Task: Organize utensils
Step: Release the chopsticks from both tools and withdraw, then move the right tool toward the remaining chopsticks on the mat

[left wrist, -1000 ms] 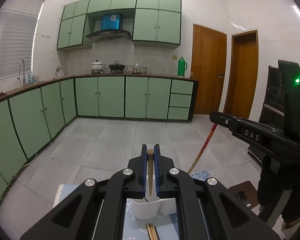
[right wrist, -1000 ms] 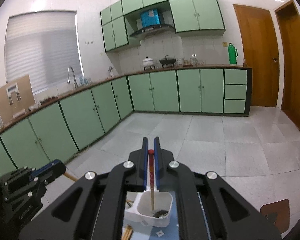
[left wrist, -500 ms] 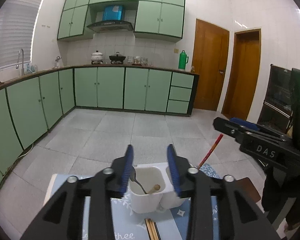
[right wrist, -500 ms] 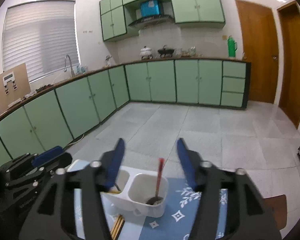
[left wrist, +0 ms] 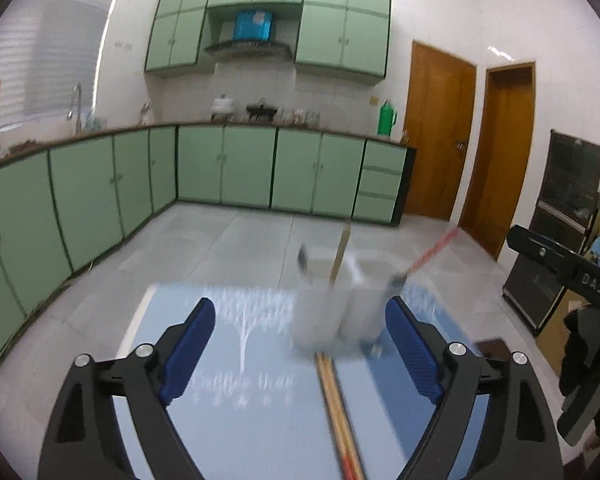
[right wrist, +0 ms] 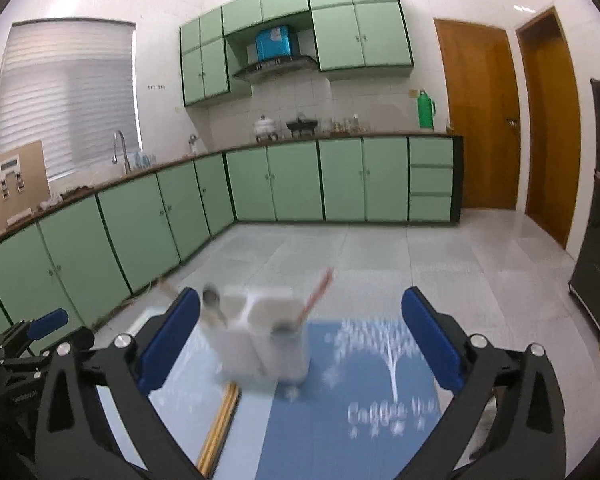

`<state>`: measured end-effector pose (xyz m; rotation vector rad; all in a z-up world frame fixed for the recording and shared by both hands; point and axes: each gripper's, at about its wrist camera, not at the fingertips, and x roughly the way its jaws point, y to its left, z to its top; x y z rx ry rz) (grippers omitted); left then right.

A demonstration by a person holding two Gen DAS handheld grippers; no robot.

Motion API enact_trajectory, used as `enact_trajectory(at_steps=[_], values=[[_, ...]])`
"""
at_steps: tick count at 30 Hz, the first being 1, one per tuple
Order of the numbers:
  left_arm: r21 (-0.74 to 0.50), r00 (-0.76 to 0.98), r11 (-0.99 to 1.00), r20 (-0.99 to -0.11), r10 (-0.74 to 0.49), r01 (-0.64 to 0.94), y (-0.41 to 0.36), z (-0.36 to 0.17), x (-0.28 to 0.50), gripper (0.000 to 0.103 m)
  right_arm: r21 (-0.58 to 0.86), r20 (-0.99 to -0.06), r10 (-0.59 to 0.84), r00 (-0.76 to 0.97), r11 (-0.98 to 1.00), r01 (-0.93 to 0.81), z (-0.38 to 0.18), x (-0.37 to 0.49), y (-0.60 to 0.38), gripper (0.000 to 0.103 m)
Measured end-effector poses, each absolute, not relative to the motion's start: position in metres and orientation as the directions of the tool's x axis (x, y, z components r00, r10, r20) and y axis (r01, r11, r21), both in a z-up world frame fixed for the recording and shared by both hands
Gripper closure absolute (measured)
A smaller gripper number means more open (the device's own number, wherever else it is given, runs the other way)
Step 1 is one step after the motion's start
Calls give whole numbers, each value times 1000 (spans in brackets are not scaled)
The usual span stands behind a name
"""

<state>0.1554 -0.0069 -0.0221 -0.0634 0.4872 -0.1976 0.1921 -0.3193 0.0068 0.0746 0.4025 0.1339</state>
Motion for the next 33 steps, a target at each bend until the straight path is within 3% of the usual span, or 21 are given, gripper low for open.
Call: enact_trajectory(at_steps=[8, 14, 26, 33], values=[[-90, 793, 990, -593, -143, 112, 1, -106, 124, 18, 128, -601, 136, 787, 989, -74, -98, 145, -292, 5], [-62, 737, 994, -668, -105, 87, 2, -141, 121, 18, 104, -694, 144, 705, 990, -100, -149, 125, -258, 5], [-71, 663, 997, -745, -79, 39, 22, -168, 116, 18, 74, -756, 173, 632, 981, -180, -175, 106, -221, 7], [-85, 639, 996, -765, -80, 22, 30, -174, 118, 18, 28, -781, 154, 605, 977, -212, -182, 105, -210, 24]])
